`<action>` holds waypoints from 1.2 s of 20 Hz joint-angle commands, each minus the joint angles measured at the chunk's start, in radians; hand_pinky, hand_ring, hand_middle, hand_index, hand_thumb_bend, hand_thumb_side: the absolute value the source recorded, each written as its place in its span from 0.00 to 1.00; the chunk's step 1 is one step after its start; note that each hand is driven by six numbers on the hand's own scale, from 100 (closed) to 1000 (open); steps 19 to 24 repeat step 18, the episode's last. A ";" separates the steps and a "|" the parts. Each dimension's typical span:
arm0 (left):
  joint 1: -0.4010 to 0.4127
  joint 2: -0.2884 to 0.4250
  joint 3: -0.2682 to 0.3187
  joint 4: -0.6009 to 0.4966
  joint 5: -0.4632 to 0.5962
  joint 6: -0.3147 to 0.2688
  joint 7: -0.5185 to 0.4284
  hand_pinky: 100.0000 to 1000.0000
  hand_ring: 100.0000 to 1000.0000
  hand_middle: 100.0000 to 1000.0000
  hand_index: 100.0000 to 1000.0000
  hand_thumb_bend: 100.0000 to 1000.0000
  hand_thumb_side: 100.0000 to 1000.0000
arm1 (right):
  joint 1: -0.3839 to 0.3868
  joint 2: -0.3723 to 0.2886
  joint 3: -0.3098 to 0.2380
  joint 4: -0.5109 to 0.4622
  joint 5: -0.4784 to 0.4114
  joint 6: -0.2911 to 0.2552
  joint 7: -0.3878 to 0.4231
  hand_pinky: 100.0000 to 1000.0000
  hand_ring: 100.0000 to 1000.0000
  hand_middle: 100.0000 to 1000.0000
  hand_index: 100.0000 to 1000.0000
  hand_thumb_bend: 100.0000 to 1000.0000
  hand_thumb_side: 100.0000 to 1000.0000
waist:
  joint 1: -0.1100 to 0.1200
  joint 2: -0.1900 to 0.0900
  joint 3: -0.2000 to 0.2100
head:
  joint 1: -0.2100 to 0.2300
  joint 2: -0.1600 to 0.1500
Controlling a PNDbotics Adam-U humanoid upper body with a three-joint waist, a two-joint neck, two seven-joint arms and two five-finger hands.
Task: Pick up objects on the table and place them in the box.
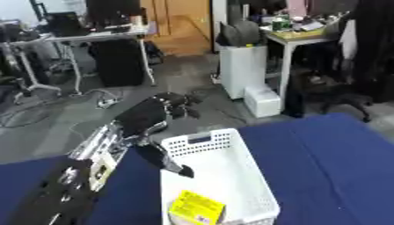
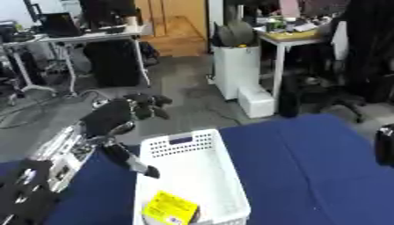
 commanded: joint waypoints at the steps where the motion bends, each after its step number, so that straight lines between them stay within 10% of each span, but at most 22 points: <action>1: 0.096 -0.080 0.027 -0.247 0.109 0.101 -0.059 0.50 0.57 0.75 0.69 0.60 0.75 | 0.009 -0.019 -0.017 -0.013 0.006 -0.151 0.112 0.11 0.20 0.33 0.42 0.00 1.00 | -0.016 -0.003 0.012 | -0.005 -0.017; 6: 0.229 -0.240 0.034 -0.445 0.258 0.151 -0.044 0.25 0.37 0.54 0.55 0.49 0.69 | 0.031 -0.003 -0.027 -0.013 0.008 -0.164 0.108 0.10 0.19 0.32 0.41 0.00 1.00 | -0.037 0.006 0.044 | 0.015 -0.003; 12: 0.230 -0.237 -0.014 -0.484 0.420 0.057 0.030 0.23 0.31 0.48 0.55 0.49 0.68 | 0.044 0.004 -0.034 -0.013 -0.021 -0.164 0.151 0.10 0.19 0.31 0.41 0.00 1.00 | -0.041 0.020 0.073 | 0.092 0.022; 18: 0.206 -0.216 -0.068 -0.485 0.565 -0.041 0.043 0.31 0.38 0.59 0.80 0.45 0.76 | 0.043 0.007 -0.042 -0.013 -0.044 -0.164 0.162 0.10 0.19 0.31 0.41 0.00 1.00 | -0.044 0.019 0.081 | 0.202 0.093; 24: 0.206 -0.216 -0.068 -0.485 0.565 -0.041 0.043 0.31 0.38 0.59 0.80 0.45 0.76 | 0.043 0.007 -0.042 -0.013 -0.044 -0.164 0.162 0.10 0.19 0.31 0.41 0.00 1.00 | -0.044 0.019 0.081 | 0.202 0.093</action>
